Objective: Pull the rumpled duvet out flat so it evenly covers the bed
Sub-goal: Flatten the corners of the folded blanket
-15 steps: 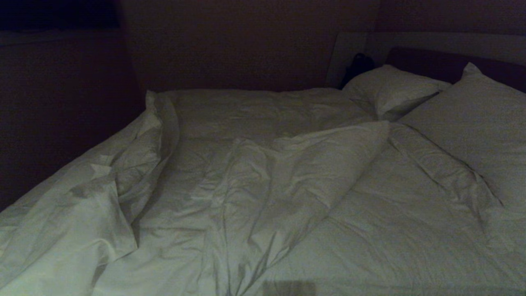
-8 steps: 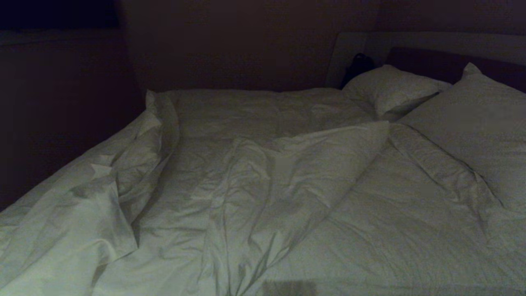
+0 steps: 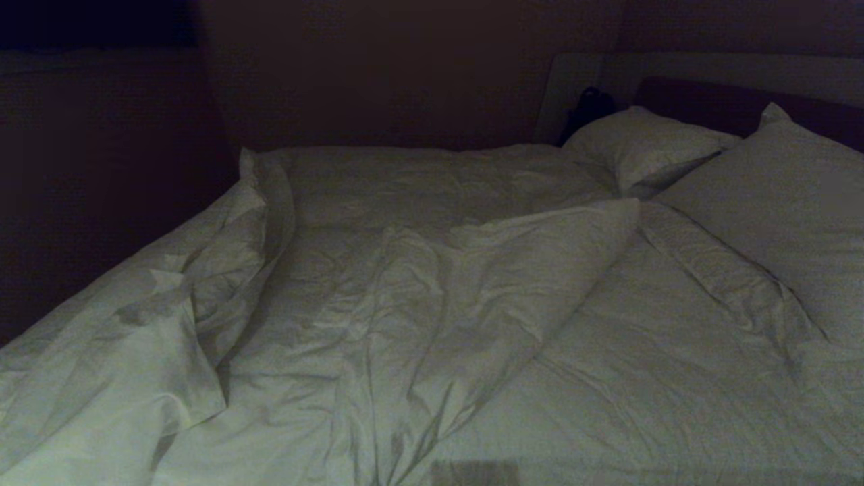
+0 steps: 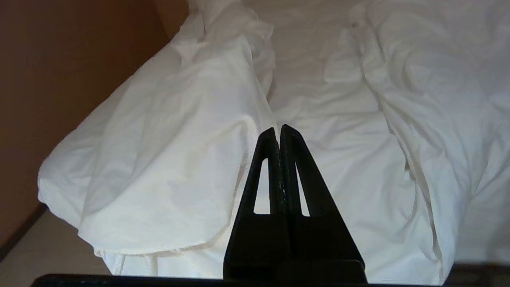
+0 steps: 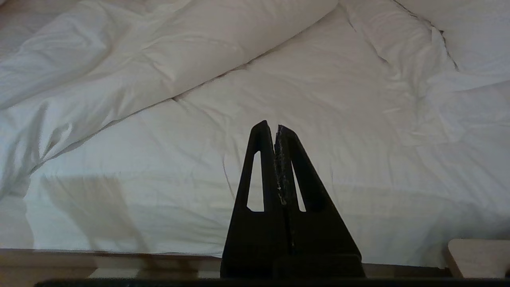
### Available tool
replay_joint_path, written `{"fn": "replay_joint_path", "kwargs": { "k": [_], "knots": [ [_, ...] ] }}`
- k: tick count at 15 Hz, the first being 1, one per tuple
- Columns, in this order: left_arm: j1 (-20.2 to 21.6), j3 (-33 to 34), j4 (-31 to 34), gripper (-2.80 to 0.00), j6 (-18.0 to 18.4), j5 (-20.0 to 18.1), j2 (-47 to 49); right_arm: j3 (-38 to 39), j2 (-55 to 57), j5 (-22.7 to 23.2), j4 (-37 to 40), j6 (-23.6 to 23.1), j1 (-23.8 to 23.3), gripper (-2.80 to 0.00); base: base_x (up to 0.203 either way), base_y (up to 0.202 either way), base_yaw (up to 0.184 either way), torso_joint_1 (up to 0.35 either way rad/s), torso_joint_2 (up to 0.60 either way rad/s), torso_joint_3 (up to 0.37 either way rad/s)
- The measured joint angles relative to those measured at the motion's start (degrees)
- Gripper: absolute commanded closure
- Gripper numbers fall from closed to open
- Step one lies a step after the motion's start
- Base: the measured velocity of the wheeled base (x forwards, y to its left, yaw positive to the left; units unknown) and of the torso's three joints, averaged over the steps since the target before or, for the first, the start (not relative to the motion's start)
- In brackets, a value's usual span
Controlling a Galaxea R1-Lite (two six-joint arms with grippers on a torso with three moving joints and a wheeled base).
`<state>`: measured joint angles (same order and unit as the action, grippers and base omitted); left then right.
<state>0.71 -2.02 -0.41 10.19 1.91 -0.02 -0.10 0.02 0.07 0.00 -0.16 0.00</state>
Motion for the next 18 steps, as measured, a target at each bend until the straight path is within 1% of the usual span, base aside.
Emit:
{"fn": "replay_joint_path", "kwargs": {
  "k": [5, 6, 8, 9, 14, 16, 18],
  "knots": [
    [-0.02, 0.79, 0.08, 0.00, 0.04, -1.14, 0.00, 0.00, 0.00, 0.00, 0.00, 0.00, -0.02, 0.00, 0.000, 0.000, 0.000, 0.000, 0.00, 0.000],
    [0.02, 0.86, 0.01, 0.00, -0.08, -1.69, 0.00, 0.00, 0.00, 0.00, 0.02, 0.00, -0.02, 0.00, 0.000, 0.000, 0.000, 0.000, 0.00, 0.000],
    [0.02, 1.45, 0.17, 0.00, -0.27, -4.19, 0.00, 0.00, 0.00, -0.02, 0.00, 0.00, 0.02, 0.00, 0.000, 0.000, 0.000, 0.000, 0.00, 0.000],
    [0.00, 1.61, 0.19, 0.00, -0.28, -4.54, 0.00, 0.00, 0.00, 0.00, 0.00, 0.00, 0.05, 0.00, 0.000, 0.000, 0.000, 0.000, 0.00, 0.000],
    [-0.02, 1.84, 0.68, 0.00, -0.85, -4.99, 0.00, 0.00, 0.00, 0.00, 0.00, 0.00, 0.00, 0.00, 0.000, 0.000, 0.000, 0.000, 0.00, 0.000],
    [-0.02, 1.84, 0.68, 0.00, -1.62, -4.69, 0.00, 0.00, 0.00, -0.02, 0.00, 0.00, 0.00, 0.00, 0.000, 0.000, 0.000, 0.000, 0.00, 0.000],
    [-0.02, 1.84, 0.68, 0.00, -3.59, -4.24, 0.00, 0.00, 0.00, 0.00, 0.00, 0.00, 0.00, 0.00, 0.000, 0.000, 0.000, 0.000, 0.00, 0.000]
  ]
}}
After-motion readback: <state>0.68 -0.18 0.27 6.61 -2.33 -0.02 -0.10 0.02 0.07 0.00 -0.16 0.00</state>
